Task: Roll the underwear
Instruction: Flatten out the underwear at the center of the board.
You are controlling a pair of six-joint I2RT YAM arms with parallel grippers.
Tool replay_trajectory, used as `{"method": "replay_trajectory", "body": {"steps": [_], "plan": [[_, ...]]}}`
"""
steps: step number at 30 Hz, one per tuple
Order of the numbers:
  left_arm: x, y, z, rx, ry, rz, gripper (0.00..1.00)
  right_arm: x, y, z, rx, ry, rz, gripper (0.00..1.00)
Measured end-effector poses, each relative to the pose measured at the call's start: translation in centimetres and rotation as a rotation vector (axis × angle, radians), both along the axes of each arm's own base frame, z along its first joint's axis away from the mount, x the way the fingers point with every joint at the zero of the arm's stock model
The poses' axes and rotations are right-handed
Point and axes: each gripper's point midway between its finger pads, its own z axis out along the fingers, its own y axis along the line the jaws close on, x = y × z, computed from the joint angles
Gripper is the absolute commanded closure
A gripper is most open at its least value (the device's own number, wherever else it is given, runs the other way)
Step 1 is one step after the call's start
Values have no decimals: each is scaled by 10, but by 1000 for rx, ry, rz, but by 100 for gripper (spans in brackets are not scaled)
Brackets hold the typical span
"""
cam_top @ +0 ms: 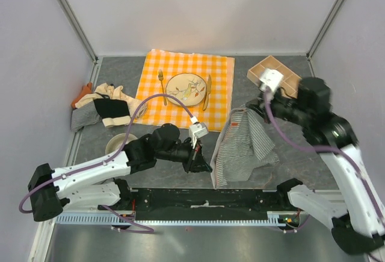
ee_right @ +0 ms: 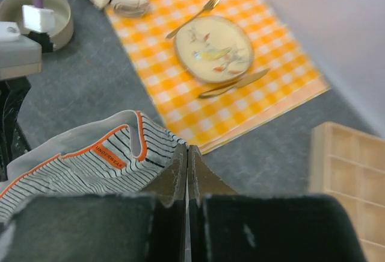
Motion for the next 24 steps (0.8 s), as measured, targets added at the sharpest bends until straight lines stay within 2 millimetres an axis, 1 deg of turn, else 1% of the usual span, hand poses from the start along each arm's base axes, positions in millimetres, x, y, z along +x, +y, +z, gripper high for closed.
{"method": "replay_trajectory", "body": {"steps": [2,4,5,6,7,8,9,10,11,12,13,14,15,16,17,18,19,21,22,23,24], "plan": [[0,11,-35,55,87,52,98,27,20,-45,-31,139,43,100],[3,25,-77,128,185,135,98,59,44,-100,-67,305,82,98],[4,32,-94,159,226,179,98,71,54,-122,-86,368,96,92],[7,43,-116,205,277,238,98,86,68,-151,-116,435,107,86],[10,53,-133,240,320,291,98,98,82,-185,-154,516,118,80],[14,63,-149,275,358,354,98,106,94,-215,-190,581,120,73],[20,74,-163,301,393,419,98,114,105,-245,-231,640,116,61],[27,84,-174,317,421,486,98,121,112,-272,-273,688,102,56],[32,92,-180,324,439,536,96,126,117,-291,-307,717,86,51],[41,102,-185,319,453,603,87,129,119,-303,-331,731,73,43],[51,111,-186,299,458,674,67,133,120,-311,-354,731,56,40],[58,116,-182,277,449,712,61,135,118,-311,-359,729,45,38],[66,119,-176,247,441,755,57,138,116,-305,-359,710,39,34],[71,120,-168,214,427,774,51,140,113,-295,-347,684,41,34],[75,122,-159,187,411,791,50,141,109,-281,-331,647,54,34],[77,122,-152,166,398,795,48,138,101,-263,-315,594,72,34],[78,122,-147,153,391,795,44,132,95,-251,-309,560,89,34],[79,121,-136,134,376,789,43,113,79,-226,-295,474,139,36],[79,120,-131,130,367,783,41,100,73,-218,-294,442,167,37],[80,119,-127,128,355,776,41,89,71,-216,-292,428,189,39],[81,119,-123,126,342,769,41,78,70,-218,-287,424,214,40]]}}
